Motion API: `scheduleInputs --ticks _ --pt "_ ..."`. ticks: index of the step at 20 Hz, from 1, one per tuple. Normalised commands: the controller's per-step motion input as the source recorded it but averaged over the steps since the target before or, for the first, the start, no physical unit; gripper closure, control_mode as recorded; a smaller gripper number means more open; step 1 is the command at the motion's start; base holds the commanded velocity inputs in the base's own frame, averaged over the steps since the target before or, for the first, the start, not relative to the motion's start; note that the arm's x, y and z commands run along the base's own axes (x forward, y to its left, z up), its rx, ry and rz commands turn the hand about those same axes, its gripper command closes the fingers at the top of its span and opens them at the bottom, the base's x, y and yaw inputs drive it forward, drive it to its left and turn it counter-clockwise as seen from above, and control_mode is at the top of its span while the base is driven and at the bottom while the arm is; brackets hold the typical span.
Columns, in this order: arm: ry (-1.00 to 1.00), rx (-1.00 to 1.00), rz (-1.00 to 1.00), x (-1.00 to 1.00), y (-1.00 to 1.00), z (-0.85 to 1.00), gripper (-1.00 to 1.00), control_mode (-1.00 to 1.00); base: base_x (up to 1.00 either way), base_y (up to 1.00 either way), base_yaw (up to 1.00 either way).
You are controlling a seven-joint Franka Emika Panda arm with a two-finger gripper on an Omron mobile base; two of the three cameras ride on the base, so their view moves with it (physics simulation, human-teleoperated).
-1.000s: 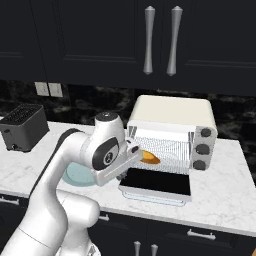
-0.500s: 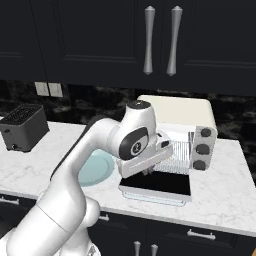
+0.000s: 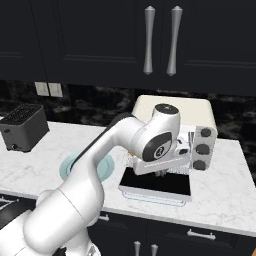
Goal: Pick up the kebab skewer and baguette bread, and place them inside the toaster oven. Close the toaster oven door and start by setting the timer.
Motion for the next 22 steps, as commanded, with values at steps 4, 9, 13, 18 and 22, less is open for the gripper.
scheduleInputs --ticks 4,9,13,18,22 --pt "-0.03 0.02 -0.1 0.33 0.0 -0.22 1.0 -1.0 0.0 0.0 0.0" --pt "0.0 0.0 -0.04 0.55 -0.1 -0.23 1.0 -1.0 0.0 0.0 0.0" --pt "-0.01 0.0 0.0 0.32 -0.36 -0.14 1.0 -1.0 0.0 0.0 0.0" --pt "-0.07 0.01 0.0 0.14 -0.28 -0.14 1.0 -1.0 0.0 0.0 0.0" --pt "-0.07 0.02 0.0 0.11 0.0 -0.09 1.0 -1.0 0.0 0.0 0.0"
